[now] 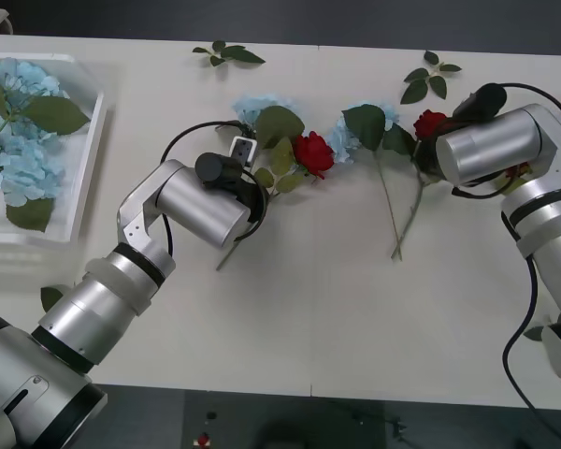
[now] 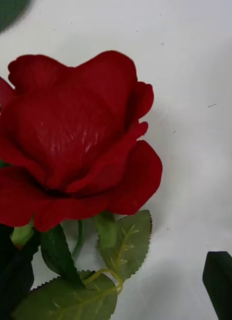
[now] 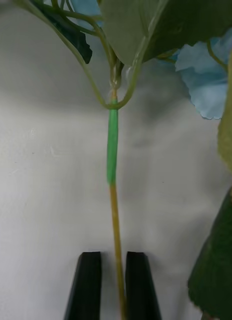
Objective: Put the red flowers into the right box and the blue flowers into the left box
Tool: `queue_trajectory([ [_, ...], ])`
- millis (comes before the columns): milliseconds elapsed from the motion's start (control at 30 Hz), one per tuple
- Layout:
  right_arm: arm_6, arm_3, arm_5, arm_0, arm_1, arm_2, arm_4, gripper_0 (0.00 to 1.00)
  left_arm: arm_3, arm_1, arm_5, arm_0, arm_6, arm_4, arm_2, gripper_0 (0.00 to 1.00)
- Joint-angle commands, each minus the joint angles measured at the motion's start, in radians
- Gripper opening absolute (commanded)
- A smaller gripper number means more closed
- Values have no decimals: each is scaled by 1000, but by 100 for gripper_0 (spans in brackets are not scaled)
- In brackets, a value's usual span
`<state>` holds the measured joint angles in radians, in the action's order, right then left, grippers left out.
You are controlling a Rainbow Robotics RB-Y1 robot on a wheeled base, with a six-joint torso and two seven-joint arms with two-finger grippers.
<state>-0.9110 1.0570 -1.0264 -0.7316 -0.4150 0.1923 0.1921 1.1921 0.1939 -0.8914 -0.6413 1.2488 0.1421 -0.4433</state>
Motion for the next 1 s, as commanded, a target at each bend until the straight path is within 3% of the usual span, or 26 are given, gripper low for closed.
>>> queue_trajectory([
  [33,23,-2,-1,-28,22,-14,-36,100,44,35,19,15,17,4,-2,0],
  [233,26,-23,-1,-29,53,-14,-59,100,172,125,17,104,24,71,0,0],
  [667,38,-60,0,-35,85,-14,-54,100,547,326,20,391,31,116,41,0],
  [700,38,-61,2,-35,85,-14,-52,84,558,332,22,404,32,117,44,0],
  [733,38,-60,2,-35,85,-14,-51,49,572,338,25,419,32,116,49,0],
  [800,40,-61,2,-35,85,-14,-48,7,586,345,25,436,35,113,52,1],
  [833,43,-61,2,-35,85,-14,-48,0,590,348,25,439,37,111,54,9],
  [900,46,-61,0,-35,85,-14,-48,0,592,355,28,439,37,109,52,58],
  [933,50,-63,0,-35,85,-14,-48,0,595,360,35,439,38,109,52,75],
  [1000,58,-77,5,-35,84,-21,-40,0,603,363,38,437,38,109,55,86],
])
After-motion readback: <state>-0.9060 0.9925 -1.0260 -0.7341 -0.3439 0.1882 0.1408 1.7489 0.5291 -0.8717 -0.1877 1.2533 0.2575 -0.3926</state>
